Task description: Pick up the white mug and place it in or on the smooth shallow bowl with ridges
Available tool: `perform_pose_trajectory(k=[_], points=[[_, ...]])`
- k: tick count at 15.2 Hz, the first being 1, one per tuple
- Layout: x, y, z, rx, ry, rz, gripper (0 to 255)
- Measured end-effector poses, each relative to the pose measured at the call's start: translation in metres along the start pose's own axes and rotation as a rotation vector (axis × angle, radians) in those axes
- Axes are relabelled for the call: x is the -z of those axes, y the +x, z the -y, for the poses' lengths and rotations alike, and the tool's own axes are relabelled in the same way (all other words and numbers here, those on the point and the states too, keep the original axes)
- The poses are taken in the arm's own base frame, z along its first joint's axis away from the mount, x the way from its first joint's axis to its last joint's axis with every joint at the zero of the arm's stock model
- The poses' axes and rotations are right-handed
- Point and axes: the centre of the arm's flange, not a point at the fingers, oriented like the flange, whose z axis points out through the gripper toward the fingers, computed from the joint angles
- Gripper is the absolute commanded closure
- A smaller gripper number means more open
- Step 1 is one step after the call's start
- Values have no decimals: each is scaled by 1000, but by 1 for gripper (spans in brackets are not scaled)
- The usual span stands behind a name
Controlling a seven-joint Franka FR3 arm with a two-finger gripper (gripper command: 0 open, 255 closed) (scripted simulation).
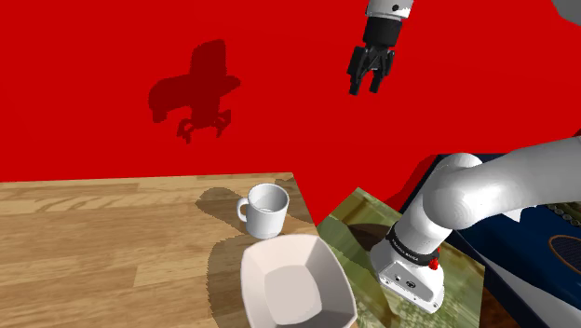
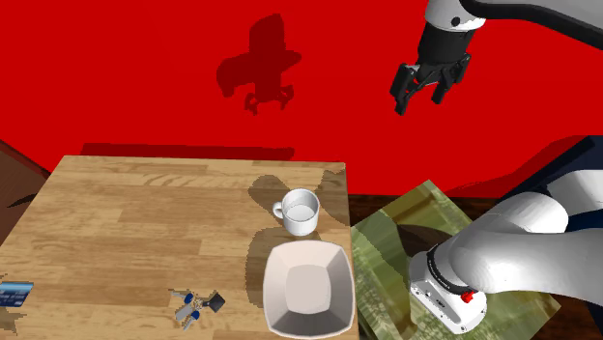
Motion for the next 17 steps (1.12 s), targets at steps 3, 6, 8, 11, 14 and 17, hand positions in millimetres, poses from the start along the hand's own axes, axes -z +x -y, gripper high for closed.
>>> perform_pose_trajectory(k=[3, 6, 8, 11, 14, 17], points=[[-11, 0, 12, 3, -1, -1, 0], [-37, 1, 37, 9, -4, -3, 0], [-55, 4, 58, 13, -6, -5, 0], [-86, 3, 85, 18, -8, -8, 0], [-112, 4, 113, 24, -11, -10, 0], [-141, 7, 143, 30, -14, -13, 0]])
